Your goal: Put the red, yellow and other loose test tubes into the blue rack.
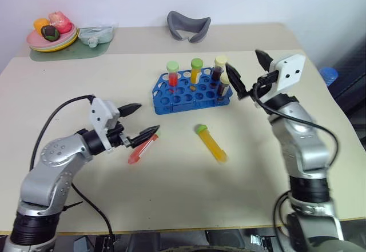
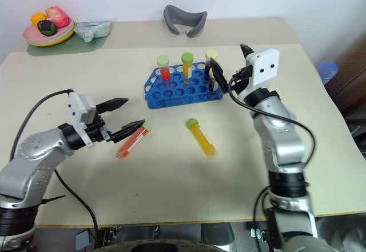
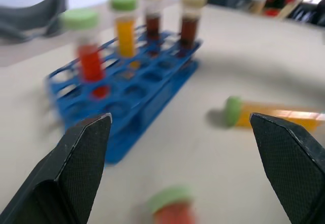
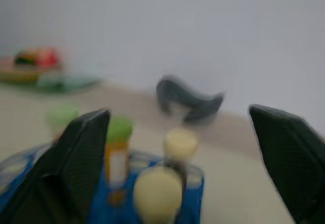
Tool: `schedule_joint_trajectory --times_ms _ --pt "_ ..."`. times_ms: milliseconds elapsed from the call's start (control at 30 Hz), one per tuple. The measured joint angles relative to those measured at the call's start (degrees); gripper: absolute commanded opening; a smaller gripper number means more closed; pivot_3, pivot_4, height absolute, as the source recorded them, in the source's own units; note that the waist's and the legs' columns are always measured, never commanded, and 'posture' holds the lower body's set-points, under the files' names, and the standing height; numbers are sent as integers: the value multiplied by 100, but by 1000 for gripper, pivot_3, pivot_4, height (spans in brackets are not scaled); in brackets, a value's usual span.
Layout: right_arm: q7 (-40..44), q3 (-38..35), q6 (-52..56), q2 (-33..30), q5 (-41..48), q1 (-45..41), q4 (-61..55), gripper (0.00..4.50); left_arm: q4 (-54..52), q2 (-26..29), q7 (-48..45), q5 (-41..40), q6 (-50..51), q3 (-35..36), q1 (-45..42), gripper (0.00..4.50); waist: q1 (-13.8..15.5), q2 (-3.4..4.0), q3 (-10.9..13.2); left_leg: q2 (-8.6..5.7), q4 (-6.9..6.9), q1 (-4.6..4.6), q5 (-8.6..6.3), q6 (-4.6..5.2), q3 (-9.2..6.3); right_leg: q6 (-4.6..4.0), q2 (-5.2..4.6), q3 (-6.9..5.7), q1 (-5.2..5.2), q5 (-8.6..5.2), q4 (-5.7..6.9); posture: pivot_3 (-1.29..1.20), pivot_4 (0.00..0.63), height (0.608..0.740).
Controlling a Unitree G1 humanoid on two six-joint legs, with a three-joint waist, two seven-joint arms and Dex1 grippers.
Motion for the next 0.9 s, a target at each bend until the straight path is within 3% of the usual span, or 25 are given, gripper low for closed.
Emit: schedule_joint_trajectory --times_ms 167,300,367,667,900 --pt "-1 -78 2840 -844 1774 -69 -1278 4437 562 269 -477 147 -307 74 19 4500 4 -4 -1 -1 1 0 -1 1 -1 0 1 0 4 0 -6 0 150 740" --pt "-782 -229 5200 -288 2952 -808 -1479 4437 783 490 -1053 217 -461 -106 44 4500 -8 -3 0 1 0 -2 -1 1 -2 0 4 0 -1 0 -4 0 150 740" --pt "-1208 -129 5783 -252 3353 -1067 -1437 4437 739 564 -1283 225 -484 -187 119 4500 5 -3 0 0 -1 -7 -1 2 -2 0 2 -1 -3 0 -9 0 150 740" --pt "-4065 744 6018 -234 4957 -1365 -524 4437 179 612 -1446 342 -479 -344 581 4500 -18 -5 0 1 -2 -14 -2 4 -1 0 -1 -1 -11 0 -12 0 150 740" --pt "-5709 1217 5934 -290 6075 -1759 455 4437 10 522 -1639 356 -860 -340 989 4500 0 -5 0 0 -1 -17 -2 4 0 0 -2 -1 -12 0 -15 0 150 740"
